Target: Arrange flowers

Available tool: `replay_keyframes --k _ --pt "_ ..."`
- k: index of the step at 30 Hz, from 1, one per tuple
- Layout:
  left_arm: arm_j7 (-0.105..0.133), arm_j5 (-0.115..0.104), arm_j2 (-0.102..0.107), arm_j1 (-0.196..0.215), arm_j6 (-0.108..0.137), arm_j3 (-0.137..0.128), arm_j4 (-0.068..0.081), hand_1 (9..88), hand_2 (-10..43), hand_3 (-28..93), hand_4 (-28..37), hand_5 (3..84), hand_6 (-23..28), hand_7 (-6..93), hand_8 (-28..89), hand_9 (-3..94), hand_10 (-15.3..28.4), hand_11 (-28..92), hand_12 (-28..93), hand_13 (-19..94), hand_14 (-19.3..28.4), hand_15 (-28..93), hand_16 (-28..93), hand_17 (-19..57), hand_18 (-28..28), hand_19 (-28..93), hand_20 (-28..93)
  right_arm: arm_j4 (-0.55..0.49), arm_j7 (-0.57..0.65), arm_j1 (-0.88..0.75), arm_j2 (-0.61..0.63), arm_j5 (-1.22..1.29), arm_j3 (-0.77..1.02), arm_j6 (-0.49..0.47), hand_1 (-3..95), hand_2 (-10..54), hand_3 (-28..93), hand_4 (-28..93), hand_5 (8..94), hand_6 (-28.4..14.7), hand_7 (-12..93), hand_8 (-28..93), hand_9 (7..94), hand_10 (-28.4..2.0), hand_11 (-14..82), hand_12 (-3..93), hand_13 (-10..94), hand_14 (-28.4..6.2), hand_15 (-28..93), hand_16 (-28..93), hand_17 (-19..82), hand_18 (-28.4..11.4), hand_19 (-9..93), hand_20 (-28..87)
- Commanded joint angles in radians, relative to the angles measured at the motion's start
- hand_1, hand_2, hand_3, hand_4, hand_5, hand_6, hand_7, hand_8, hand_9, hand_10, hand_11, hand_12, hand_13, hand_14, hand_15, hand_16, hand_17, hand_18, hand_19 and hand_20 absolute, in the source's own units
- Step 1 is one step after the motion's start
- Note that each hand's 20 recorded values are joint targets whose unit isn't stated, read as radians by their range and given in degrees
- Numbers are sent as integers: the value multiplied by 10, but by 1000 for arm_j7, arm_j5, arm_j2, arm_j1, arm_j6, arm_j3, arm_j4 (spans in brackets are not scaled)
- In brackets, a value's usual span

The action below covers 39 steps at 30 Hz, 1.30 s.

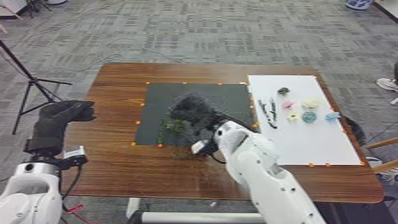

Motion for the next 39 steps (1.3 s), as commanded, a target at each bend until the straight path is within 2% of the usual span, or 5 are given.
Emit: replay_keyframes --k 1,4,8,22,39 --pt "-3 -2 -8 -4 -1 9 -3 360 -2 661 -165 600 26 276 -84 607 133 302 183 512 182 502 10 56 147 331 339 47 -181 -18 -21 -139 -5 -105 267 124 553 -114 520 -83 240 -33 620 -164 78 108 937 -58 519 338 647 -157 932 522" --pt "-5 -4 -15 15 11 1 -10 360 -3 663 -166 600 26 277 -85 607 133 304 183 508 182 504 8 48 149 313 330 63 -200 -14 -39 -167 7 -125 256 129 564 -118 516 -81 282 -49 610 -160 77 108 933 -58 525 340 642 -159 932 530" --pt "0 -7 -17 10 18 3 -10 359 -4 665 -166 600 25 278 -86 606 133 304 182 505 182 505 5 46 148 300 322 94 -217 0 -60 -196 21 -111 250 130 571 -120 514 -79 287 -57 608 -156 77 109 932 -59 528 339 640 -161 932 535" --pt "3 -5 -28 -4 18 17 -4 358 -6 667 -167 600 24 280 -88 607 131 308 181 501 180 505 4 43 148 282 312 176 -342 17 -103 -507 51 -100 234 133 594 -129 519 -64 245 -64 564 -149 69 104 913 -64 546 333 622 -171 932 540" --pt "6 -3 -31 -4 11 22 -5 358 -6 664 -164 596 22 274 -86 605 130 301 181 499 179 495 4 42 147 272 307 171 -262 39 -90 -391 57 -37 213 135 613 -134 553 -49 178 -53 571 -139 72 96 914 -67 548 318 620 -175 932 530"
